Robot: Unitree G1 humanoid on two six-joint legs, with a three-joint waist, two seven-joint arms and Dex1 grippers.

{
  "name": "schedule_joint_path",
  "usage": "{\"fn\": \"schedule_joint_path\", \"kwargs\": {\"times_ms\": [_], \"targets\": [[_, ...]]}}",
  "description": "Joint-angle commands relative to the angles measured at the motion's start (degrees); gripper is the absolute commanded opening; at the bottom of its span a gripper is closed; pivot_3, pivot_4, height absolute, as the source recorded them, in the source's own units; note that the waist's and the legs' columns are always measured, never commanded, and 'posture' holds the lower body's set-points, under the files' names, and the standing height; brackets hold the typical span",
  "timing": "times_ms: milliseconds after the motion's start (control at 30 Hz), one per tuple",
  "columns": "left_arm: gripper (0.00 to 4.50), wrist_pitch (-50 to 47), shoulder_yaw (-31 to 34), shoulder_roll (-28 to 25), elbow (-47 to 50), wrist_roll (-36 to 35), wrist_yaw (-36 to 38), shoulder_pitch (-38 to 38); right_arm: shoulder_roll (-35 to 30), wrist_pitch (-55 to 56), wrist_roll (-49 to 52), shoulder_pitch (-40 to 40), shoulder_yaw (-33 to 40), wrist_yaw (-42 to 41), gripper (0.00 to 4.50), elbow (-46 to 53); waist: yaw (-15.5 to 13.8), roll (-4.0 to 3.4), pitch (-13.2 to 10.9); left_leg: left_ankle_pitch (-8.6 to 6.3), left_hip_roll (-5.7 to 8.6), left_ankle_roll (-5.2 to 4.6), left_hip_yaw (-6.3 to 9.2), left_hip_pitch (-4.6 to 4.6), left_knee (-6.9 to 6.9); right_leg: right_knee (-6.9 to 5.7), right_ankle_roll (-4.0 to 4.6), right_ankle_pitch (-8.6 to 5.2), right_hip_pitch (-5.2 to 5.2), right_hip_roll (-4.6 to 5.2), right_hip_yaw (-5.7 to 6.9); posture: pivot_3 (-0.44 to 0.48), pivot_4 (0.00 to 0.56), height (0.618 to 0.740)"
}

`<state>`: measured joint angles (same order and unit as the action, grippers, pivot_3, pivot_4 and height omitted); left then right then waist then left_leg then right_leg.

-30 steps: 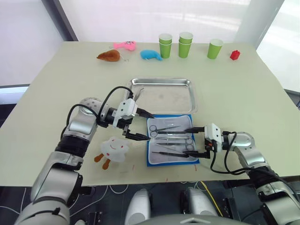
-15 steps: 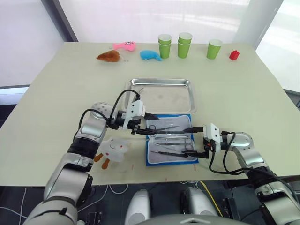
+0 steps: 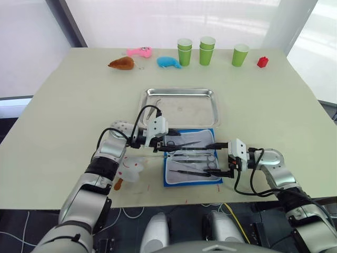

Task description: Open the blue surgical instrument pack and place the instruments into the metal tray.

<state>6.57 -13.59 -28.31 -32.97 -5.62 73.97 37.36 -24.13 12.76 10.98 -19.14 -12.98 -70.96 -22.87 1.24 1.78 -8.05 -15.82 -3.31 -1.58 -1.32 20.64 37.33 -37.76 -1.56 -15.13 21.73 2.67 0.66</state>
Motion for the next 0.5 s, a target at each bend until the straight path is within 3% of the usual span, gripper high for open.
{"fn": "schedule_joint_path", "kwargs": {"times_ms": [33,500], "targets": [[2.79,0.72,-0.05,0.11,-0.60,1.31,-0.73,0.75,0.56,-1.84,-5.40,2.58,-5.29,0.18,4.50,-3.27,0.00,0.00,0.00,0.00,0.00,0.00,0.00,0.00,0.00,-0.01,0.00,0.00,0.00,0.00,0.00,0.000,0.150,0.740],[2.79,1.38,-0.22,-0.20,-3.17,3.39,-1.47,1.38,0.69,-1.97,-5.40,2.80,-5.20,0.37,4.50,-3.08,0.01,0.00,0.01,0.00,0.00,0.00,0.02,-0.05,0.00,-0.06,0.02,-0.01,0.00,-0.02,0.00,0.000,0.150,0.740]]}}
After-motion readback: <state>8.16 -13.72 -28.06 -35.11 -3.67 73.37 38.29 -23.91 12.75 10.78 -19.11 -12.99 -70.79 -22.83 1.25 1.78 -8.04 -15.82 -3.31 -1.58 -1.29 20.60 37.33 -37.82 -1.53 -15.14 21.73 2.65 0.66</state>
